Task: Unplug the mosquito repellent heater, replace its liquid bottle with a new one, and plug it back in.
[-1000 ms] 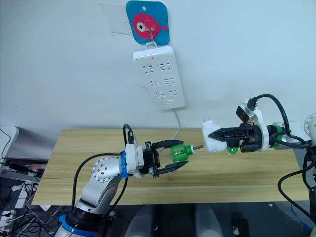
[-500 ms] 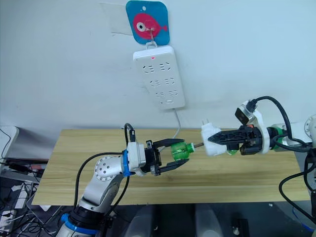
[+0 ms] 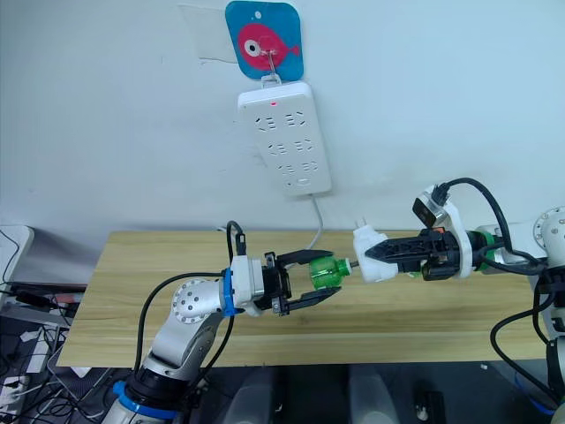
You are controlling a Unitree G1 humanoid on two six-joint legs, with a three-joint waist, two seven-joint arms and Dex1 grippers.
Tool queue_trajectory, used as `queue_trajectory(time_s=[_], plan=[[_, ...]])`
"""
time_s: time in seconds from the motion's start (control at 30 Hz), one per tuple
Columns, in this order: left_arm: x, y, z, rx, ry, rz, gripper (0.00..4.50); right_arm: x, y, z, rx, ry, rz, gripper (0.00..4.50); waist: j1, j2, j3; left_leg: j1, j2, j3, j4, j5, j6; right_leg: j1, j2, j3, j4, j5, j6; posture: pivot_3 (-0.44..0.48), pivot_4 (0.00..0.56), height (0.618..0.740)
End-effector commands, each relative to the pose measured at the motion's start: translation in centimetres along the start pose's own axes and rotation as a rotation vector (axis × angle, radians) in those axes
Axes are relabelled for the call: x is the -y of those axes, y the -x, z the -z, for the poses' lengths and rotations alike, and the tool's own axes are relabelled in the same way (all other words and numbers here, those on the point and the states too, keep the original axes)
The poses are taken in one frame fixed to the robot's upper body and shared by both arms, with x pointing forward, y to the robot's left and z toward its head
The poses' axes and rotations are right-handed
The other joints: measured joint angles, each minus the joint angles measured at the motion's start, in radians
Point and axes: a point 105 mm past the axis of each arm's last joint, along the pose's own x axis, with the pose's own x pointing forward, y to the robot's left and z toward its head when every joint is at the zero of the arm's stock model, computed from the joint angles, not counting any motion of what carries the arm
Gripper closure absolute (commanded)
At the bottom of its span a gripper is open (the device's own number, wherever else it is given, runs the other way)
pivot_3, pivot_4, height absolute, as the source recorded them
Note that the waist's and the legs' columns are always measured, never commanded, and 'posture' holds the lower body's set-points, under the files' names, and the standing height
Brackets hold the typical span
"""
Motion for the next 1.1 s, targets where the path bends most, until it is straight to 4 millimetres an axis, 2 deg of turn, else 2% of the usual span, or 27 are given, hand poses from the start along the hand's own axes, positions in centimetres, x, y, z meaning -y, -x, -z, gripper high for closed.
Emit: queue_trajectory(time_s=[0.03, 0.6, 1.1], plan=[[0.1, -0.4, -0.7, 0.031, -0.028, 0.009, 2.24, -1.4, 0.2, -0.6, 0.01, 0.046, -0.038, 1.52, 0.0, 0.0, 0.0, 0.0, 0.0, 0.0, 0.0, 0.0, 0.0, 0.0, 0.0, 0.0, 0.0, 0.0, 0.0, -0.052, 0.284, 0.74], [0.3, -1.0, -0.3, 0.026, -0.038, -0.001, 2.24, -1.3, -0.6, -0.1, -0.019, 0.083, -0.003, 1.52, 0.0, 0.0, 0.0, 0.0, 0.0, 0.0, 0.0, 0.0, 0.0, 0.0, 0.0, 0.0, 0.0, 0.0, 0.0, -0.051, 0.29, 0.74], [0.3, -1.6, 0.0, 0.038, -0.037, -0.001, 2.24, -2.9, -2.2, -0.4, -0.015, 0.164, -0.011, 1.52, -0.002, 0.0, 0.0, -0.002, 0.0, -0.001, 0.0, 0.0, 0.0, -0.001, 0.0, -0.001, -0.001, 0.0, 0.0, -0.08, 0.291, 0.74]])
